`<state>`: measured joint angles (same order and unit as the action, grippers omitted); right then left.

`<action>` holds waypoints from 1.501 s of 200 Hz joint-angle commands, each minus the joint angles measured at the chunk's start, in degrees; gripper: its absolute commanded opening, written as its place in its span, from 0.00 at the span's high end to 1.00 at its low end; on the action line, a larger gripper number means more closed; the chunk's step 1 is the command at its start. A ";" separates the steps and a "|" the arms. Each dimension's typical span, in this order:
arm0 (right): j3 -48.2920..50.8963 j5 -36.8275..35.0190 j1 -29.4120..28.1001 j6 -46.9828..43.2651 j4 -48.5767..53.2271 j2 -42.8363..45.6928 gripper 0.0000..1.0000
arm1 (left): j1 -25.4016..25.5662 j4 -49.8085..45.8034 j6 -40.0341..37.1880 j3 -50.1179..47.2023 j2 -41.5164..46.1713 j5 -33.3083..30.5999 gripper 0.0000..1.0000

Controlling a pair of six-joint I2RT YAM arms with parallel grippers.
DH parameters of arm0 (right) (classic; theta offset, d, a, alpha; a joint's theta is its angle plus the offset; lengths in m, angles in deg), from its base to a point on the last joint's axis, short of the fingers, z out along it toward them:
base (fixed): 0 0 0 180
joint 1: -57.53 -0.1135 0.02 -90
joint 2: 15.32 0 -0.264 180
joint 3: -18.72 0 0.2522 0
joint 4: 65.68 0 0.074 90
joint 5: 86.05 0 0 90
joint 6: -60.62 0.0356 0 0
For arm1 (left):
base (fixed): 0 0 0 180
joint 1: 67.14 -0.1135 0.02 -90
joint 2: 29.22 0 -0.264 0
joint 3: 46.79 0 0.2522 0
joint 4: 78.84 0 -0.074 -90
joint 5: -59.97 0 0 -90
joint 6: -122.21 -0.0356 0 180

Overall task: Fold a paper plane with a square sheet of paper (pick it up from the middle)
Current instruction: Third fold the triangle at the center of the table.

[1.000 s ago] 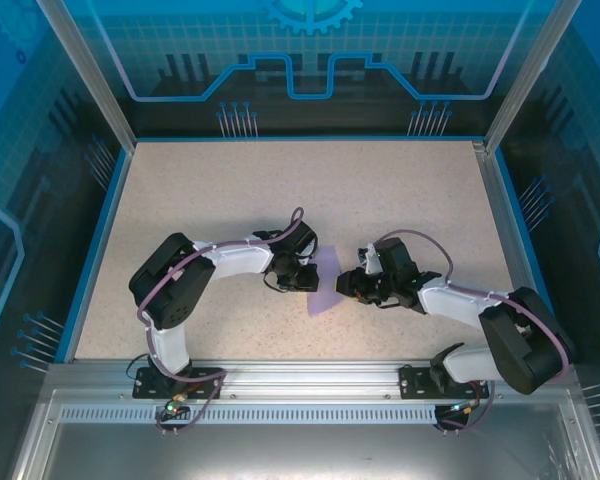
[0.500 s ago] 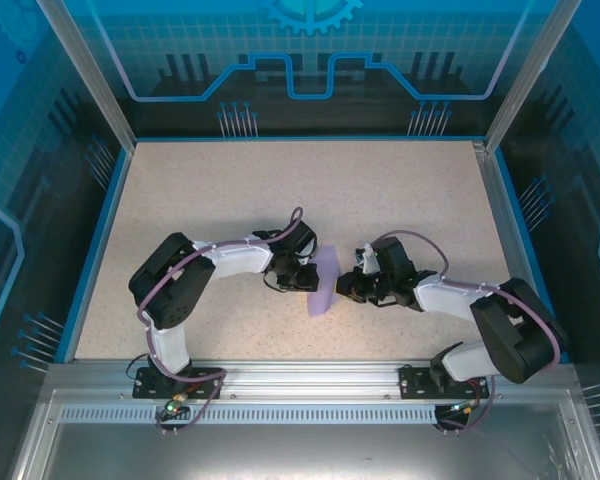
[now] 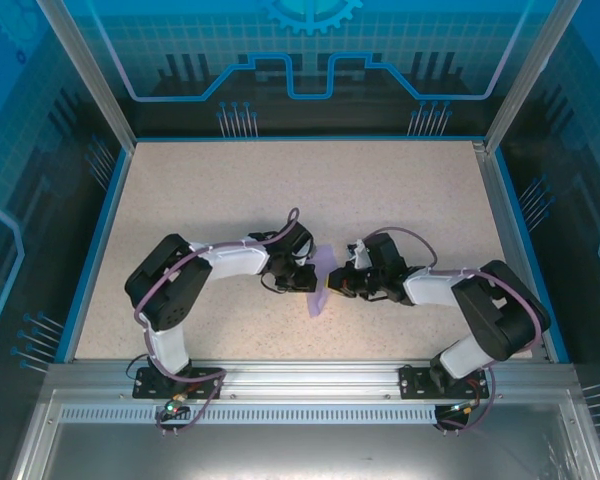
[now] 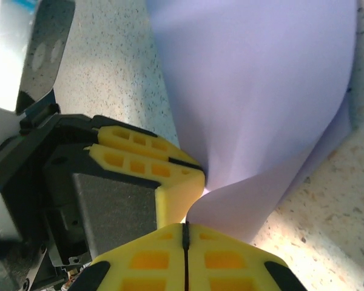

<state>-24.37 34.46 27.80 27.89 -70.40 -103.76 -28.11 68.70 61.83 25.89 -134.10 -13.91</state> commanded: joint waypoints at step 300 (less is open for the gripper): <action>-9.57 -8.81 -4.73 1.92 11.02 -6.24 0.93 | -7.60 1.60 -4.12 1.21 -3.79 5.20 0.88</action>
<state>-32.80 28.53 24.10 28.94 -63.51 -110.12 -35.44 70.21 59.08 27.27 -136.13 -10.35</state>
